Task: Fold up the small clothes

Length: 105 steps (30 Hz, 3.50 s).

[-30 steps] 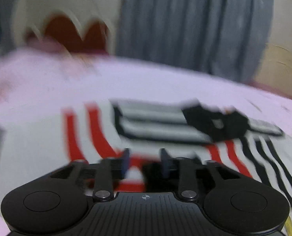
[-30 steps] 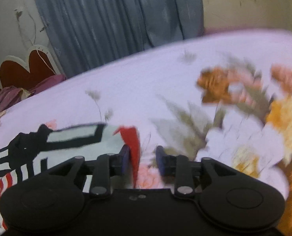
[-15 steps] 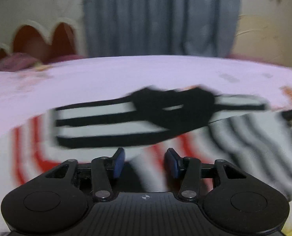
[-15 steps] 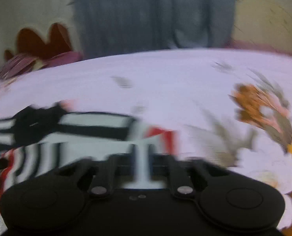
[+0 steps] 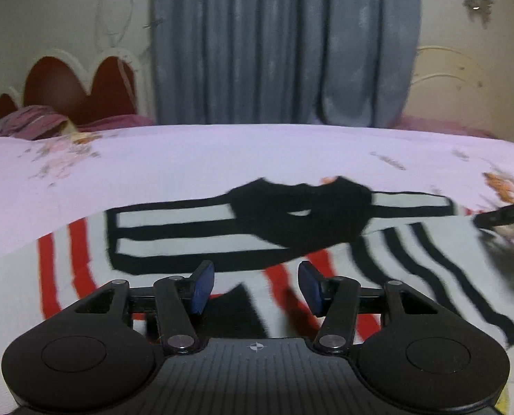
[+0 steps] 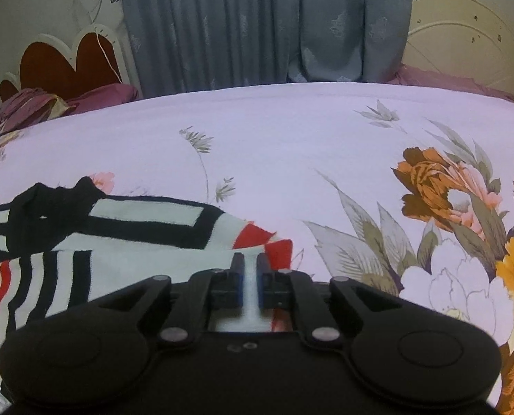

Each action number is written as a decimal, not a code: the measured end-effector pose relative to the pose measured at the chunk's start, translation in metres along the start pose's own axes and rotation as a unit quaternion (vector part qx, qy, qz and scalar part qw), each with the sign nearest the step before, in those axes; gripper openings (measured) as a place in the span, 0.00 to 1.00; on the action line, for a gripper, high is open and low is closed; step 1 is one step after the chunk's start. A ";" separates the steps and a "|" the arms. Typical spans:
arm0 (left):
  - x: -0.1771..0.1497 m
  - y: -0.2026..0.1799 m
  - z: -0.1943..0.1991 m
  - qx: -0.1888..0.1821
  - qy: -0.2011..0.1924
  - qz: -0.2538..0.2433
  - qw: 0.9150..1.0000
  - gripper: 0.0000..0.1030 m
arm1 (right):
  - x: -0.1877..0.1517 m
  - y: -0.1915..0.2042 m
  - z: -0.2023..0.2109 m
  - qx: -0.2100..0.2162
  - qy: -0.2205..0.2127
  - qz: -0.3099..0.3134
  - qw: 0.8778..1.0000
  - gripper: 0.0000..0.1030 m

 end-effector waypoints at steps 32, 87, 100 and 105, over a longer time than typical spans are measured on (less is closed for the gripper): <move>-0.034 -0.006 0.013 -0.071 0.041 -0.045 0.996 0.52 | -0.101 0.059 0.089 -0.031 0.016 0.030 0.999 0.15; -0.151 0.429 0.152 0.162 -0.065 0.445 0.878 0.41 | -0.080 0.292 0.077 0.053 -0.005 0.087 0.995 0.24; -0.105 0.389 0.115 0.097 -0.090 0.407 0.904 0.05 | -0.072 0.258 0.084 0.015 -0.009 0.059 0.998 0.24; -0.048 0.310 0.087 0.014 -0.076 0.316 0.946 0.05 | -0.072 0.231 0.091 0.002 -0.015 0.040 0.999 0.24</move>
Point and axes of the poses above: each gripper's, at about its wrist camera, not at the fingertips, and z roughly against the way its jaws point, y to its left, x to its top, the point moved 2 cm from there along -z, roughly the way its jaws point, and after that the axes turned 1 degree about y, right-handed, at the moved point
